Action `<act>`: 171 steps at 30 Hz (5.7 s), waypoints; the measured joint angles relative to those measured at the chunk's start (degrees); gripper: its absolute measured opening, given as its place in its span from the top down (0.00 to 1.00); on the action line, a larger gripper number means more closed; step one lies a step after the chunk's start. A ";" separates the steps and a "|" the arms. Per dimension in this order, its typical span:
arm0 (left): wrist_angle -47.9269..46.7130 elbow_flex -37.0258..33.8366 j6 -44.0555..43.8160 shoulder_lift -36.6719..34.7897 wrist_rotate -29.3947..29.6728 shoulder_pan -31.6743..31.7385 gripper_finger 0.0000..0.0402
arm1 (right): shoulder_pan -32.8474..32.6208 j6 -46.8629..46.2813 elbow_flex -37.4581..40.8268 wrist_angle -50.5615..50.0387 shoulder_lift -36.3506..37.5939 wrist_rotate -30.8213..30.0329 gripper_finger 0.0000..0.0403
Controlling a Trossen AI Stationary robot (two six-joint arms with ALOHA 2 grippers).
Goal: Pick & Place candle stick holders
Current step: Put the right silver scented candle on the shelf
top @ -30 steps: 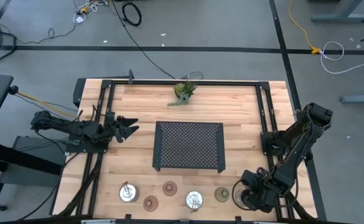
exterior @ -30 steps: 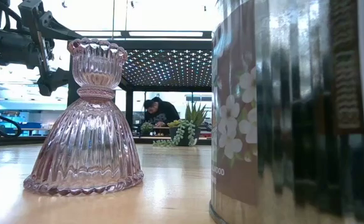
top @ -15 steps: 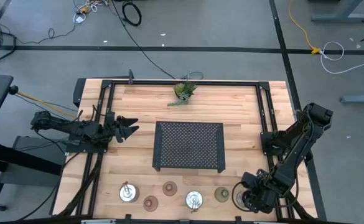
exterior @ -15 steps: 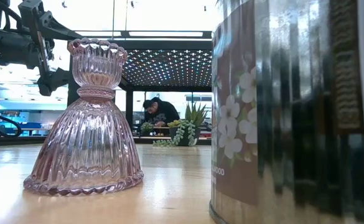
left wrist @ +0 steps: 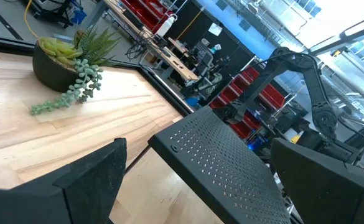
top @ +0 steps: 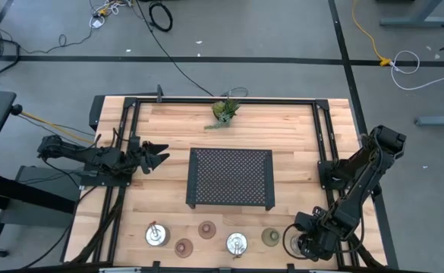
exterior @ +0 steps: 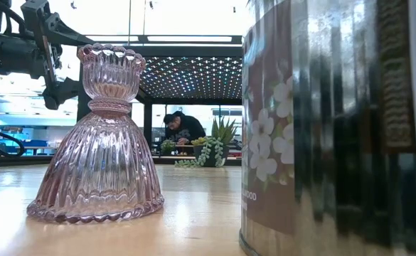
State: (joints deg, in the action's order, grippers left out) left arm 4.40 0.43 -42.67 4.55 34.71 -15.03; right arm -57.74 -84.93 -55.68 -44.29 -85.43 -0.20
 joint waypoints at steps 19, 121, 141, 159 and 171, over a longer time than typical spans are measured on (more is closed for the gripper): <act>0.00 0.00 0.47 0.00 0.00 0.00 0.01 | 0.02 0.47 -0.02 -0.46 0.05 2.29 0.51; 1.29 0.00 0.82 5.95 2.15 0.00 0.01 | 11.60 24.73 -22.28 -24.41 -0.02 -4.42 1.00; 1.29 0.00 0.82 5.95 2.63 0.00 0.01 | 34.49 48.78 -47.87 -42.08 0.00 -11.76 1.00; 1.38 0.00 1.23 5.93 2.89 0.00 0.01 | 57.59 67.03 -47.82 -31.10 0.04 0.14 1.00; 1.38 0.00 1.12 5.93 3.42 0.00 0.01 | 58.48 69.37 -47.84 -29.24 -3.01 1.25 1.00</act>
State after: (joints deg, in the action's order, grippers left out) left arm 5.78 0.43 -41.55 10.48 38.13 -15.03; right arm 0.75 -15.56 -103.53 -73.54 -88.44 1.05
